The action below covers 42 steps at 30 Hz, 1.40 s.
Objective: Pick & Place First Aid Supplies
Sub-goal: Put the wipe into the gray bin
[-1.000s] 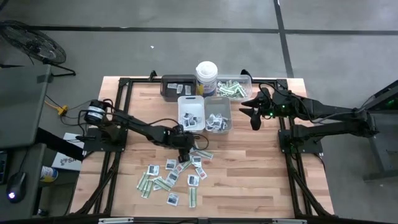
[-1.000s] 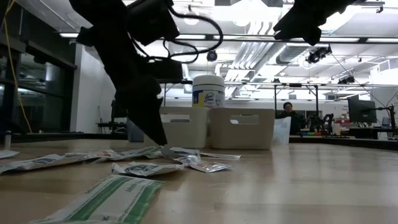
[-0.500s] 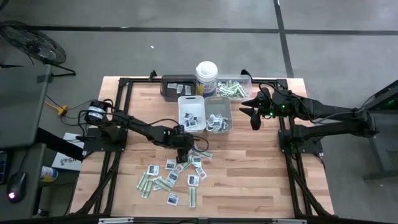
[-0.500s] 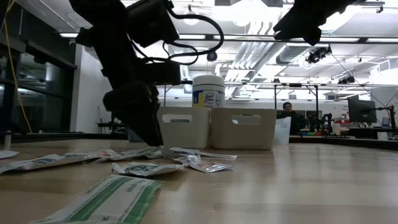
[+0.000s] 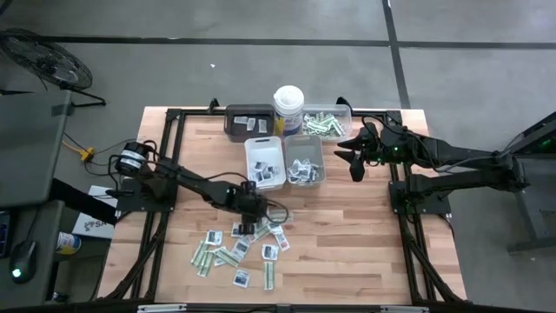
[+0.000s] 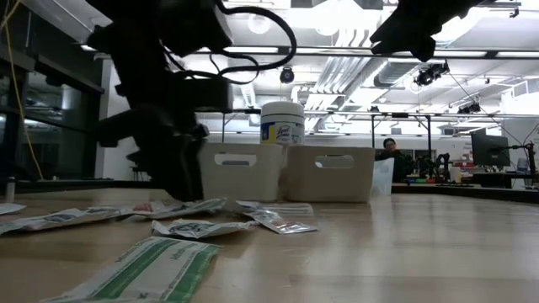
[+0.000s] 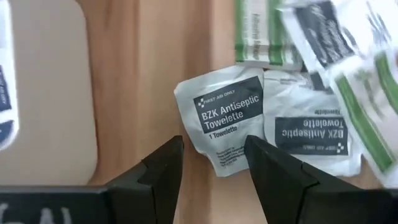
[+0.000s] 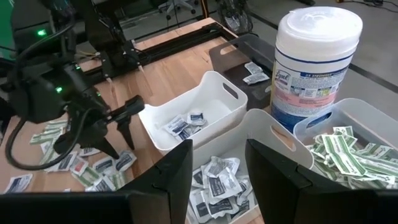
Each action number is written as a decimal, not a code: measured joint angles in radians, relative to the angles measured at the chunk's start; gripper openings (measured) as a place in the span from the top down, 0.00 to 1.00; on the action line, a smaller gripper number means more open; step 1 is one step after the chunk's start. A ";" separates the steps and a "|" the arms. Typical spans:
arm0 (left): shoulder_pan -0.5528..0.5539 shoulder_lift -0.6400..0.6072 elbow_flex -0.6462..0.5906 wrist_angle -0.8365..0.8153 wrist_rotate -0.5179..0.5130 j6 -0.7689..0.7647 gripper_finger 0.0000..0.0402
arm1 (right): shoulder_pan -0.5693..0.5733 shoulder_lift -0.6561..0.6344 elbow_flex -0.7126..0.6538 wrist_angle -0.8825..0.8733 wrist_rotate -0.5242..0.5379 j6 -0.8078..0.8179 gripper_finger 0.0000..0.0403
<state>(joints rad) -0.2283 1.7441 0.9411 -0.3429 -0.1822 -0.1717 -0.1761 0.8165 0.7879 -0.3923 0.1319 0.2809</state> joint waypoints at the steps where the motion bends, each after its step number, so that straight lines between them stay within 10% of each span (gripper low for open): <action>1: -0.012 0.000 0.000 -0.009 0.000 -0.010 0.56 | 0.000 0.000 0.000 0.000 0.000 0.004 0.65; 17: -0.043 0.002 -0.001 -0.023 -0.052 0.034 0.57 | 0.000 0.000 0.000 0.000 -0.004 0.007 0.65; 32: -0.047 0.002 -0.002 -0.029 0.064 0.037 0.97 | 0.000 0.000 0.000 -0.008 -0.016 0.010 0.65; 42: -0.048 -0.033 0.052 -0.218 0.050 0.064 0.99 | 0.000 0.000 0.000 -0.007 -0.019 0.010 0.65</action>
<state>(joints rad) -0.2760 1.7113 0.9929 -0.5608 -0.1319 -0.1073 -0.1757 0.8165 0.7879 -0.3996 0.1131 0.2913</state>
